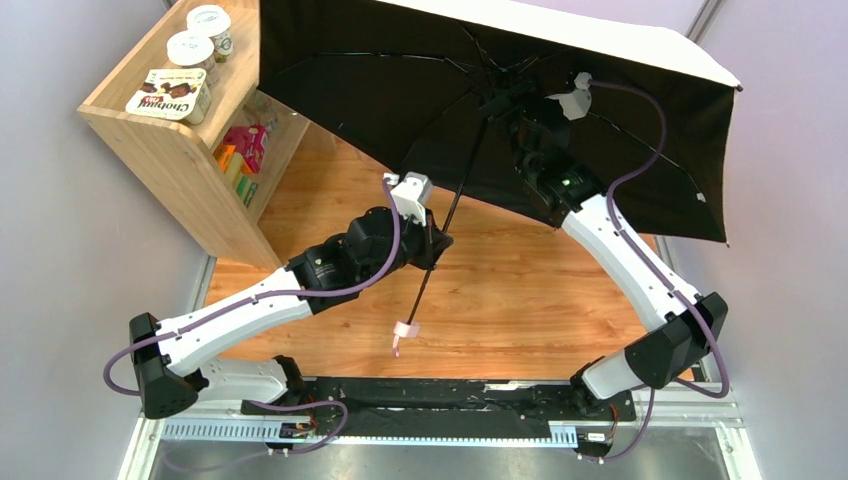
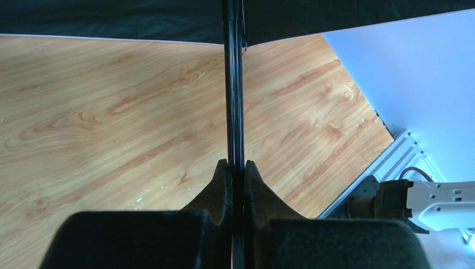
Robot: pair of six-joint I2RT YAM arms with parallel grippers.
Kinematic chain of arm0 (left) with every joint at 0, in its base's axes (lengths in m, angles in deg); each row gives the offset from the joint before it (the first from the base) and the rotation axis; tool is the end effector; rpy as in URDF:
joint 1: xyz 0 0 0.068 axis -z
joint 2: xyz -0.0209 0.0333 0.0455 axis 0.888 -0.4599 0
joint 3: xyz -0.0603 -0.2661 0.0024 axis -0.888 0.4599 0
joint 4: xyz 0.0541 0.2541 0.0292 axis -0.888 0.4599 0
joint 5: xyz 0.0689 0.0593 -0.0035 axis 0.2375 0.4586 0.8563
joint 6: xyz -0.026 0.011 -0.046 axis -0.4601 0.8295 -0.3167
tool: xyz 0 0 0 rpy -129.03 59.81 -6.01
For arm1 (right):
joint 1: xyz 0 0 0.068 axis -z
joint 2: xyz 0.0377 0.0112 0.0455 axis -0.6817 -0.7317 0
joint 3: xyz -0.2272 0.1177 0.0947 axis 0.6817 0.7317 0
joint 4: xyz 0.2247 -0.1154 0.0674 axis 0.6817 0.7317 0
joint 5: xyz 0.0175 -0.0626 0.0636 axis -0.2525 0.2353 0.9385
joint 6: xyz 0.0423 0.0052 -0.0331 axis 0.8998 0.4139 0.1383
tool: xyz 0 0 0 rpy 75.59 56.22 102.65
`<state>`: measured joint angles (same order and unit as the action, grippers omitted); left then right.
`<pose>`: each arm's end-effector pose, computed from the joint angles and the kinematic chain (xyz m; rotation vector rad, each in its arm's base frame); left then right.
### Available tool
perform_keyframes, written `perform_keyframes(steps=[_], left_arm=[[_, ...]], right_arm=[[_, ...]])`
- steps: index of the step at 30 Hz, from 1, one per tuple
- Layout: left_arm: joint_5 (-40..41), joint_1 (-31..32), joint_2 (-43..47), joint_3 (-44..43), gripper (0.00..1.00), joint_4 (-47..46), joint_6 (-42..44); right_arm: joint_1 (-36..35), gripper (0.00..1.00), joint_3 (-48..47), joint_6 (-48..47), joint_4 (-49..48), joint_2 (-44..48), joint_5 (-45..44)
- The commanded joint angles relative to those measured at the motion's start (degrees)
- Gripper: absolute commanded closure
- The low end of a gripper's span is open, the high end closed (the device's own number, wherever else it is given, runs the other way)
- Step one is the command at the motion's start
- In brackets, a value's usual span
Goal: Put away the umbrella
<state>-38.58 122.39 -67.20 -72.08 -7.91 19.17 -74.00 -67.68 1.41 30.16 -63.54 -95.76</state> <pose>0.1432 -0.2293 0.3741 0.3307 1.9449 -0.8424 0.2978 0.1587 0.4505 0.7014 1.5537 0.6792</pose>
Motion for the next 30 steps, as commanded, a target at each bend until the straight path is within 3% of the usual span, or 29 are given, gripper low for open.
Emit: perform_keyframes(steps=[1, 5, 7, 10, 11, 12, 16, 17, 22, 26, 30], left_arm=[[-1.8, 0.5, 2.9, -0.1, 1.0, -5.4, 2.3], [-2.2, 0.5, 2.5, -0.2, 1.0, -5.5, 2.2], [-1.8, 0.7, 2.7, 0.0, 1.0, -5.6, 2.1], [-1.5, 0.8, 2.9, 0.3, 1.0, -5.5, 2.1], [-1.4, 0.8, 2.9, 0.4, 1.0, -5.6, 2.0], [-1.2, 0.8, 2.9, 0.5, 1.0, -5.6, 1.9], [-0.9, 0.8, 2.7, 0.6, 1.0, -5.7, 1.3], [-0.9, 0.8, 2.8, 0.5, 1.0, -5.7, 0.9], [-1.9, 0.8, 1.7, -1.2, 1.0, -5.9, 0.0], [-3.9, 0.8, -0.4, -3.6, 1.0, -4.7, -0.1], [-5.7, 0.8, -0.5, -3.5, 1.0, -5.0, -0.2]], right_arm=[[1.1, 0.38, -2.9, 3.2, -4.7, -1.9, 0.1], [1.3, 0.45, -2.9, 3.7, -5.6, -2.6, -0.8], [1.4, 0.58, -0.5, 4.5, -7.9, -1.8, -3.1], [1.8, 0.67, -2.2, 2.7, -5.8, -2.6, -4.7], [2.1, 0.78, -2.2, 2.4, -5.3, -2.5, -4.5], [2.5, 1.0, -1.8, 2.1, -5.1, -2.4, -3.8], [2.7, 1.0, 6.1, -7.4, -11.2, 2.9, 5.6], [2.7, 1.0, 10.1, -10.0, -17.9, 5.1, 9.4], [2.1, 1.0, 25.5, -8.2, -23.2, 14.7, 20.2], [-8.2, 1.0, 33.1, -10.3, -22.1, 21.3, 22.0], [-10.4, 1.0, 39.4, -5.0, -25.1, 23.8, 20.4]])
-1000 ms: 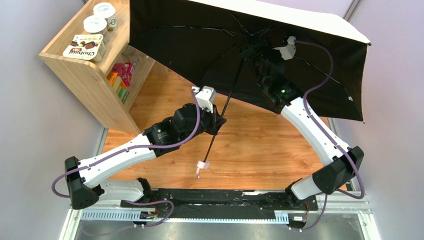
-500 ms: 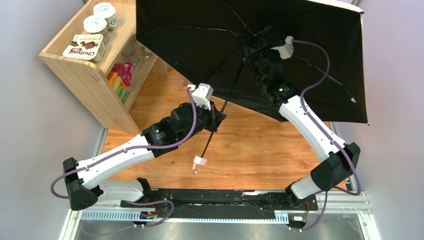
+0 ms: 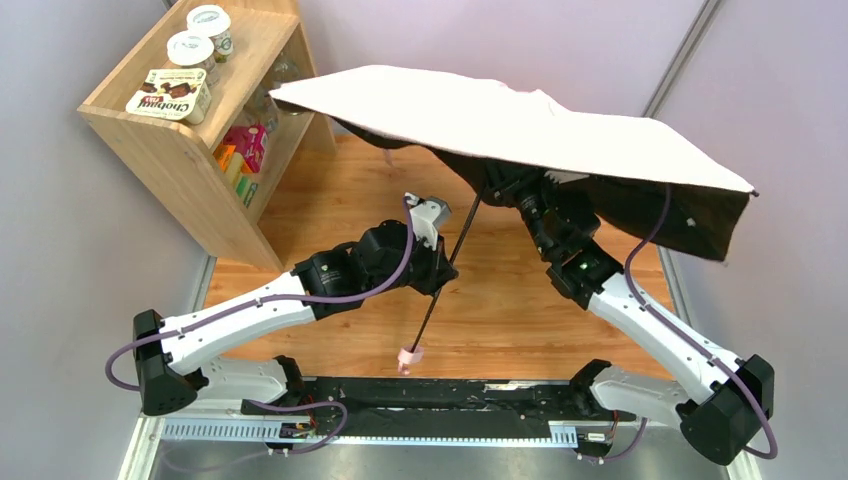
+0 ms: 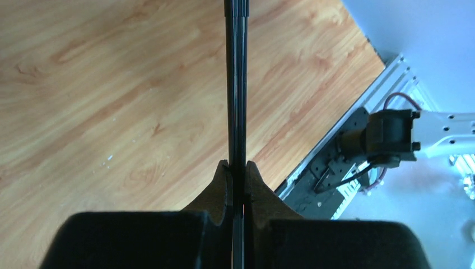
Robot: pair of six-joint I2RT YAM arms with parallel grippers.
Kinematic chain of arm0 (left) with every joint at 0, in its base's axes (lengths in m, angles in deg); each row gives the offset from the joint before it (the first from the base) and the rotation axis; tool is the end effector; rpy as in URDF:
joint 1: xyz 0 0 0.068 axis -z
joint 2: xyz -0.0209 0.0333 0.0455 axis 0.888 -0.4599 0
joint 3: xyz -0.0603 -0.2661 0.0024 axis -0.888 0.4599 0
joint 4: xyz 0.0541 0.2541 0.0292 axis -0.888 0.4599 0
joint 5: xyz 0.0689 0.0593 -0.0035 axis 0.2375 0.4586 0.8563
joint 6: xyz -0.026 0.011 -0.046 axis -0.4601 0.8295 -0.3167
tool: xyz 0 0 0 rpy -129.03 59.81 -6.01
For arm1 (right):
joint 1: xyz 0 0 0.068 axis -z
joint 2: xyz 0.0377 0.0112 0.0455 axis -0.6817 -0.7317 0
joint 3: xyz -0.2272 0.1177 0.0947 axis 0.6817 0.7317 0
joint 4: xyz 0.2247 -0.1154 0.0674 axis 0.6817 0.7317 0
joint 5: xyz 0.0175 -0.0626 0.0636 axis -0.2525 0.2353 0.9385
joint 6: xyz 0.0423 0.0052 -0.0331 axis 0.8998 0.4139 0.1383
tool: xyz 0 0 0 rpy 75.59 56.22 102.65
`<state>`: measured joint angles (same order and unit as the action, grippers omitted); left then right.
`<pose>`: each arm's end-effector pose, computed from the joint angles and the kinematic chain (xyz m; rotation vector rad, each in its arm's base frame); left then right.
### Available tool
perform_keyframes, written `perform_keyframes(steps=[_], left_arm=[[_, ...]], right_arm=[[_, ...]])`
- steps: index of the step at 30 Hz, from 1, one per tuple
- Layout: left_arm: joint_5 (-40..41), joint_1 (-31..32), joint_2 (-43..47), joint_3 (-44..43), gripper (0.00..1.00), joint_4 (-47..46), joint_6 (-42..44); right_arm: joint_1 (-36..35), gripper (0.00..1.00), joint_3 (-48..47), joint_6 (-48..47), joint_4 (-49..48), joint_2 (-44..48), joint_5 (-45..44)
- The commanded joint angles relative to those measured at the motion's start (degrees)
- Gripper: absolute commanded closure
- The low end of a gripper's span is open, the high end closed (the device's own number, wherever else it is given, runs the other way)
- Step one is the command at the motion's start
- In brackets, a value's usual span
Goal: Put away the umbrella
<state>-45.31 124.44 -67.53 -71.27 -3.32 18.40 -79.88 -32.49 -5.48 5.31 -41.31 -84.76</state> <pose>0.1309 -0.2354 0.3593 0.4740 2.0563 -0.9074 0.2107 0.1442 0.3881 0.3935 1.4908 0.9339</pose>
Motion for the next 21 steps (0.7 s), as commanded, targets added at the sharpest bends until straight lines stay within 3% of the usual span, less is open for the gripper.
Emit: perform_keyframes(steps=[1, 4, 6, 7, 9, 11, 13, 21], left_arm=[[1.3, -1.3, -0.2, -4.0, 1.0, -9.6, 0.4], [1.4, -1.3, 0.0, -3.1, 1.0, -9.0, 0.0], [1.7, -1.3, 0.6, -1.5, 0.93, -8.4, -0.5], [1.6, -1.3, 1.4, -0.7, 0.77, -8.4, -1.1], [1.6, -1.3, 3.5, 3.2, 0.56, -9.8, -2.2], [1.0, -1.3, 5.6, 7.8, 0.42, -11.0, -3.6], [-0.5, -1.3, 7.6, 12.2, 0.34, -11.4, -4.5], [-5.6, -1.3, 13.0, 22.5, 0.34, -13.3, -8.2]], right_arm=[[-4.5, 1.0, 3.4, 1.2, -0.1, 1.4, 8.1], [-3.9, 1.0, -0.2, 0.1, 1.7, 0.9, 1.3], [-2.7, 1.0, -3.4, 0.2, 2.6, 0.0, -1.4], [-2.4, 1.0, -5.9, 0.2, 4.7, -0.8, -3.0], [-2.4, 1.0, -11.4, -2.0, 7.4, -3.4, -5.9], [-2.4, 1.0, -15.7, -4.8, 8.9, -5.3, -7.5], [-2.4, 1.0, -18.7, -8.0, 9.0, -7.1, -8.2], [-2.6, 1.0, -25.6, -18.7, 8.8, -12.6, -11.5]])
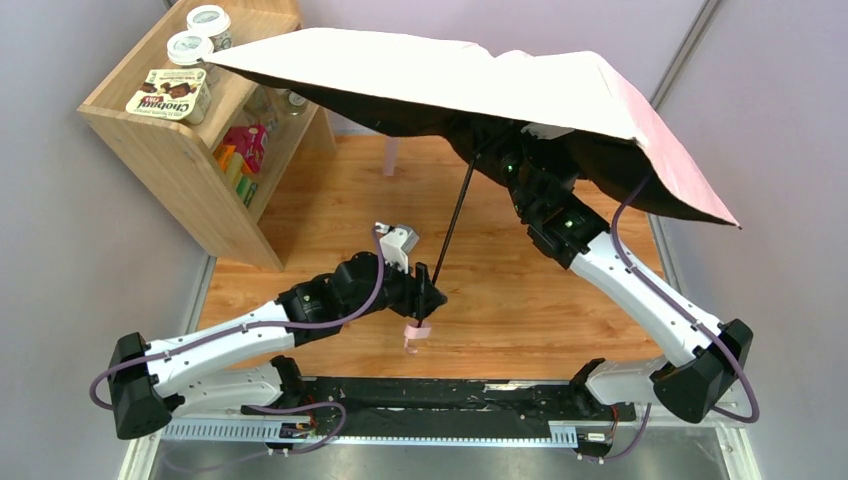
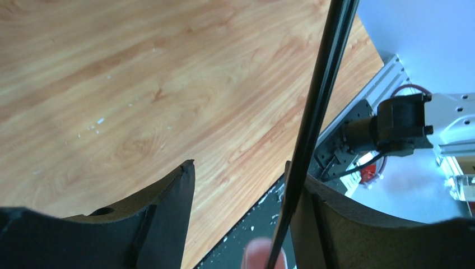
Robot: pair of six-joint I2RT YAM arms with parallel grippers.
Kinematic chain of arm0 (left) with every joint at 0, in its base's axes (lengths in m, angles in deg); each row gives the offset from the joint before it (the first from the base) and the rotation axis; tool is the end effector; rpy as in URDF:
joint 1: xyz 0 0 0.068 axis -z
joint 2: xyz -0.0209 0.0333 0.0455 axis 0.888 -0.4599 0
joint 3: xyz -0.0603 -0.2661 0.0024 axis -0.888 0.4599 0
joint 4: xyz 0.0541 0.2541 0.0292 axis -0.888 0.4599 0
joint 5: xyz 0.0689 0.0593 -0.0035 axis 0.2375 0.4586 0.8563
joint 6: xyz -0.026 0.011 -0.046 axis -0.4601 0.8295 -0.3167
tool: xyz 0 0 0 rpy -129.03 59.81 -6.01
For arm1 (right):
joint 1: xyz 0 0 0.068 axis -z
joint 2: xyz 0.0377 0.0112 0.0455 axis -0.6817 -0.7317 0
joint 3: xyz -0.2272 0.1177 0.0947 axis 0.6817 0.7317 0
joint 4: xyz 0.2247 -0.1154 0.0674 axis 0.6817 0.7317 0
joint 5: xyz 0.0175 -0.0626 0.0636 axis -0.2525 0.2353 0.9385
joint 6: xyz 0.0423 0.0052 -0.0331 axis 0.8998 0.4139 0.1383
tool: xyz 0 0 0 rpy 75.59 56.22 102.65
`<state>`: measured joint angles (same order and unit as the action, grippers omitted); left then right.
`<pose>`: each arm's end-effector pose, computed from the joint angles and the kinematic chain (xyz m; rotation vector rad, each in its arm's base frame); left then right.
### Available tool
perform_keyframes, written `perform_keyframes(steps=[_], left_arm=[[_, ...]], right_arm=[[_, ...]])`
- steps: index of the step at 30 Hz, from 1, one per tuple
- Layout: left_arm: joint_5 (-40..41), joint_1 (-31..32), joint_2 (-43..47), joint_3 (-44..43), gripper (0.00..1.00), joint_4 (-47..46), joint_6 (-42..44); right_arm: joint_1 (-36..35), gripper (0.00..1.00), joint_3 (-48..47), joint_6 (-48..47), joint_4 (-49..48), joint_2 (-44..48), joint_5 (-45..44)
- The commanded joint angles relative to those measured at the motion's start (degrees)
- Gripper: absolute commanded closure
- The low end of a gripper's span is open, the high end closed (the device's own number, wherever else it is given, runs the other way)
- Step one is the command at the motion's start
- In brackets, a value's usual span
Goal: Put away the umbrella
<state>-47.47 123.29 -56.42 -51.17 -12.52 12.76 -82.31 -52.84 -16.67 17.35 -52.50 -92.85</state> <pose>0.1143 -0.1976 0.2967 0.3808 2.0993 -0.9887 0.2370 0.1737 0.4414 0.3175 1.5277 0.6819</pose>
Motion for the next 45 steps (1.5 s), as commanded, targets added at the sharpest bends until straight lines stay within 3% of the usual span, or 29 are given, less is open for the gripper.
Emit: perform_keyframes(steps=[1, 4, 6, 10, 11, 13, 17, 19, 22, 32, 33, 38, 40, 45], left_arm=[[-3.6, -0.1, 2.4, 3.1, 0.34, -4.1, -3.1], [-3.0, -0.1, 2.4, 4.1, 0.37, -4.7, -3.4], [-1.1, -0.1, 1.3, 3.7, 0.46, -5.7, -3.2], [0.7, -0.3, -6.0, -1.9, 0.77, -5.1, -0.1], [0.9, -0.4, -7.0, -3.0, 0.95, -4.9, 1.3], [2.9, -0.5, -9.4, -6.0, 1.0, -4.8, 2.9], [2.2, -4.7, -9.8, -12.0, 1.0, -7.9, 5.9], [0.3, -6.8, -9.8, -15.0, 1.0, -7.6, 7.3], [-2.3, -6.8, -8.5, -15.1, 1.0, -10.0, 7.2], [-6.6, -6.8, -6.3, -6.6, 1.0, -14.5, 1.0], [-6.4, -6.8, -5.9, -5.9, 0.96, -13.2, 0.4], [-6.6, -6.9, -2.4, -0.5, 0.44, -11.1, -2.4], [-7.2, -6.9, -0.2, 4.4, 0.36, -15.6, -4.7], [-9.2, -6.8, -0.5, 7.1, 0.35, -18.9, -5.9]], right_arm=[[-0.1, 1.0, -5.8, -9.1, -3.5, -1.9, -3.6], [-0.2, 1.0, -7.5, -12.7, -3.0, -3.0, -3.8], [-0.5, 1.0, -8.3, -14.1, -2.8, -3.2, -3.8], [-0.9, 1.0, -9.2, -14.8, -1.0, -2.9, -3.5], [-1.2, 1.0, -9.3, -14.9, -0.7, -2.7, -3.5], [-2.1, 1.0, -9.6, -15.9, 0.8, -2.4, -2.8], [-9.9, 1.0, 0.1, -14.1, 6.1, 2.8, -4.8], [-15.4, 1.0, 12.0, -12.2, 1.7, 6.6, -10.3], [-18.9, 1.0, 20.2, -9.8, -5.0, 8.0, -14.4], [-17.0, 1.0, 10.4, -17.8, -8.6, 3.0, -17.8], [-16.7, 1.0, 9.8, -17.8, -8.4, 3.0, -17.6], [-15.7, 1.0, 7.7, -18.1, -9.2, 2.7, -17.7], [-15.5, 1.0, 6.7, -18.3, -9.2, 2.2, -17.7], [-15.6, 1.0, 5.8, -18.5, -9.6, 1.2, -16.4]])
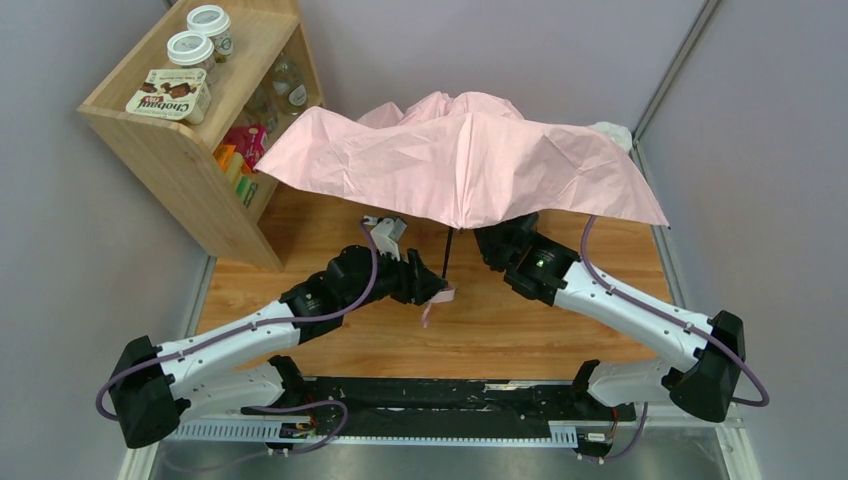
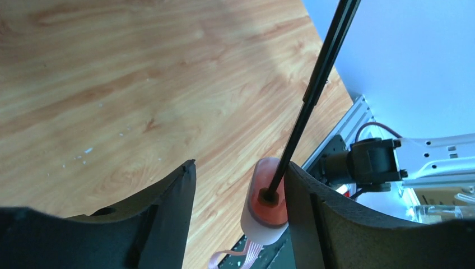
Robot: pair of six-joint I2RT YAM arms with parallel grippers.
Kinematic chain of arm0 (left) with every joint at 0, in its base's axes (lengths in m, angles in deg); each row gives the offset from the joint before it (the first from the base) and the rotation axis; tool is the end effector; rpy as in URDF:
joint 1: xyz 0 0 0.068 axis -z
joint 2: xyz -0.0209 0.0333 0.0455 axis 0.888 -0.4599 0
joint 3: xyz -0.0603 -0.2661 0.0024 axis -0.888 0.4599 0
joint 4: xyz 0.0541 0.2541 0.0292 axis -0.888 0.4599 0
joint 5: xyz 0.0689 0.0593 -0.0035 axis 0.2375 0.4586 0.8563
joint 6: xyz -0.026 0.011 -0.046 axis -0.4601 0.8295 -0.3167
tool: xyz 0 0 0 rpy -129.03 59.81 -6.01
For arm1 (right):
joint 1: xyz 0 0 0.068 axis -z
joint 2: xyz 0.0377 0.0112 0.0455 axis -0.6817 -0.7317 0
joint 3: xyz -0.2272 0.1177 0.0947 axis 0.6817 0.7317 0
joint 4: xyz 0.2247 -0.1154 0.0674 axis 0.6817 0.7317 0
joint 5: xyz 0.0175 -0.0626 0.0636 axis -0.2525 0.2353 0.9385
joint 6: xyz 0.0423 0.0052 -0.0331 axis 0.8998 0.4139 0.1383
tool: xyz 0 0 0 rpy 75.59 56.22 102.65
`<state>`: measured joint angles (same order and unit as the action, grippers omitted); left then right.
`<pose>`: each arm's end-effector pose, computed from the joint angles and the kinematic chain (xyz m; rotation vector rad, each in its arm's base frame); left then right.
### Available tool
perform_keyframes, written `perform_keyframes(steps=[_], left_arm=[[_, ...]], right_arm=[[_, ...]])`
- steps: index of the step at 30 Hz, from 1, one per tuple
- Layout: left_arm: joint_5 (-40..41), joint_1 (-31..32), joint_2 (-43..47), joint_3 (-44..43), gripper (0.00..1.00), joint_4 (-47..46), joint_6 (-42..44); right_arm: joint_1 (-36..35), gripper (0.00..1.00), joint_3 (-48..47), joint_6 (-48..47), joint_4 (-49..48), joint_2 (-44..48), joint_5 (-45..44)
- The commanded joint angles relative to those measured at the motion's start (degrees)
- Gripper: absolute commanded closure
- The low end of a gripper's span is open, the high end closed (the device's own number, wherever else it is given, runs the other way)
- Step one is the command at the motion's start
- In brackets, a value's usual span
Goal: Put away the umbrella
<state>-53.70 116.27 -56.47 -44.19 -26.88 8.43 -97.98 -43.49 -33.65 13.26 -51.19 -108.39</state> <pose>0.1369 -0.1877 0.2791 0.2372 2.0164 -1.1362 0.1857 0.2236 0.3978 0.0613 1.5947 0.4141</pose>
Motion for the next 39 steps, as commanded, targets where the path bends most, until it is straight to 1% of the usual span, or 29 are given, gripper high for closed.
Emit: perform_keyframes(steps=[1, 3, 4, 5, 6, 7, 8, 9, 10, 12, 14, 16, 17, 20, 24, 25, 26, 27, 28, 29, 30, 31, 33, 34, 35, 39], left_arm=[[-3.1, 0.3, -0.9, -1.0, 0.35, -4.8, -1.3], [-2.5, 0.2, -2.1, -2.7, 0.38, -4.1, -0.7], [-2.0, 0.2, -3.0, -3.3, 0.45, -3.7, -0.1], [-1.5, 0.2, -3.5, -5.0, 0.49, -2.5, 0.1], [-0.9, 0.2, -4.3, -5.6, 0.57, -2.0, 0.9], [-0.9, 0.2, -5.2, -7.2, 0.63, -1.7, 2.2], [-0.4, 0.2, -5.6, -8.4, 0.77, -1.4, 2.9], [0.1, 0.2, -6.3, -10.5, 0.86, 0.2, 4.6], [1.3, 0.2, -6.4, -11.6, 1.0, 1.1, 5.2], [4.7, 0.1, -6.0, -13.9, 1.0, 2.3, 7.2], [5.6, 0.2, -5.2, -15.1, 1.0, 2.2, 8.8], [5.3, 0.1, -4.4, -15.0, 1.0, 1.8, 9.2], [5.0, 0.2, -3.9, -14.3, 1.0, 1.5, 8.7], [3.5, 0.1, -3.5, -11.7, 1.0, 0.1, 6.9], [2.8, 0.2, -4.2, -10.6, 1.0, -0.4, 5.2], [2.6, 0.2, -4.4, -10.7, 0.99, -0.5, 5.1], [2.4, 0.2, -4.7, -11.1, 0.97, -0.4, 4.9], [2.1, 0.2, -4.9, -11.1, 0.86, -0.3, 4.7], [2.0, 0.2, -5.0, -11.1, 0.8, -0.3, 4.5], [1.9, 0.1, -4.8, -10.8, 0.69, -0.4, 4.3], [1.9, 0.2, -4.6, -10.5, 0.64, -0.5, 4.2], [0.6, 0.2, -4.0, -10.0, 0.55, -0.5, 3.9], [-0.1, 0.1, -2.7, -8.9, 0.46, 0.0, 3.8], [-0.2, 0.1, -1.5, -8.0, 0.39, 0.3, 3.8], [-0.2, 0.2, -0.8, -7.6, 0.35, 1.3, 3.8], [-0.4, 0.1, 4.7, -4.1, 0.33, 2.6, 2.9]], right_arm=[[0.1, 1.0, -3.3, -1.2, -5.6, -0.1, -0.5], [0.2, 1.0, -2.7, -0.5, -5.6, 0.0, 0.1], [0.0, 1.0, -2.4, 0.0, -5.3, 0.2, 0.5], [-0.1, 1.0, -2.1, 0.5, -4.7, 0.4, 0.9], [-0.3, 1.0, -1.6, 1.1, -4.2, 0.7, 1.1], [-0.7, 1.0, -0.7, 1.5, -3.7, 1.3, 1.1], [-1.1, 1.0, 0.4, 2.0, -3.2, 1.9, 1.1], [-1.3, 1.0, 2.1, 3.0, -2.5, 2.7, 1.6], [-1.6, 1.0, 4.0, 4.9, -1.6, 3.7, 2.8], [-3.3, 1.0, 9.1, 9.5, 0.4, 5.5, 5.1], [-6.0, 1.0, 14.3, 12.6, 0.6, 6.5, 3.9], [-6.6, 1.0, 18.4, 14.1, -2.8, 7.4, 4.1], [-6.5, 1.0, 19.3, 13.3, -5.0, 7.6, 2.9], [-6.0, 1.0, 16.2, 10.0, -4.6, 7.6, 1.2], [-6.2, 1.0, 14.0, 10.2, -5.4, 6.9, 2.9], [-6.0, 1.0, 14.0, 10.5, -5.4, 6.6, 2.7], [-6.0, 1.0, 14.4, 10.6, -5.8, 6.6, 2.6], [-6.0, 1.0, 14.6, 10.6, -6.2, 6.7, 2.5], [-6.1, 1.0, 14.9, 10.5, -6.8, 7.0, 2.4], [-6.0, 1.0, 15.0, 10.5, -6.8, 7.2, 2.0], [-6.1, 1.0, 14.8, 10.4, -6.8, 7.3, 1.6], [-6.1, 1.0, 14.8, 9.9, -7.2, 7.5, 1.4], [-5.6, 1.0, 15.0, 7.7, -9.3, 7.5, 1.2], [-5.3, 1.0, 15.1, 7.0, -10.6, 7.5, 1.8], [-4.8, 1.0, 15.0, 6.3, -11.4, 7.3, 2.3], [-2.7, 1.0, 14.3, 5.1, -13.5, 6.7, 3.8]])
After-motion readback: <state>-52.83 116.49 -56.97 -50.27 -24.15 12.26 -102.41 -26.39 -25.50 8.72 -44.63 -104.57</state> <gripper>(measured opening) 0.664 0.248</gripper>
